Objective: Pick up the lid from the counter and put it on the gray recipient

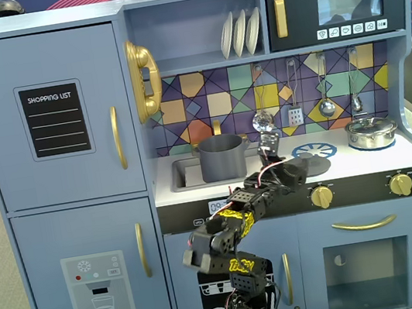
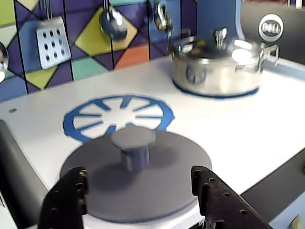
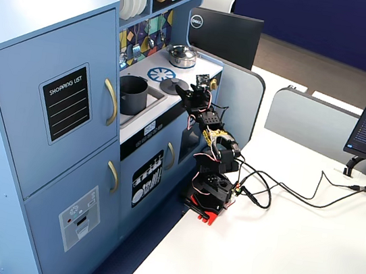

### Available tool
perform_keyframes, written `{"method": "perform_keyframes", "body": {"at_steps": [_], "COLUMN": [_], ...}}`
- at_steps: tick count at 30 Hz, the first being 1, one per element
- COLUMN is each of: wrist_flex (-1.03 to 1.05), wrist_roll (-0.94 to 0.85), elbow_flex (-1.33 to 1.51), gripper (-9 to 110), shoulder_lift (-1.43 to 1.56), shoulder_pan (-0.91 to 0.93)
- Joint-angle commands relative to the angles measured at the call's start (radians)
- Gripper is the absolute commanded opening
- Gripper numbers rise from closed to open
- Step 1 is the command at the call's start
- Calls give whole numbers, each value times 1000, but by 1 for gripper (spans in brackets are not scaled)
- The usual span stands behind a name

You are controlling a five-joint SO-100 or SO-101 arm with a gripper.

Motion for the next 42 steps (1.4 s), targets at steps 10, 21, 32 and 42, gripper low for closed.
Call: {"method": "perform_keyframes", "body": {"at_steps": [10,21,32,42], "wrist_flex": [-137,-169,-207,-209], "wrist_roll": [26,15,8,15], "elbow_flex": [-158,-296,-390,-474], "gripper": [22,20,18,13], "shoulder_lift": [-249,-420,-565,-683], "shoulder_pan": [-11,-38,-41,-40]}}
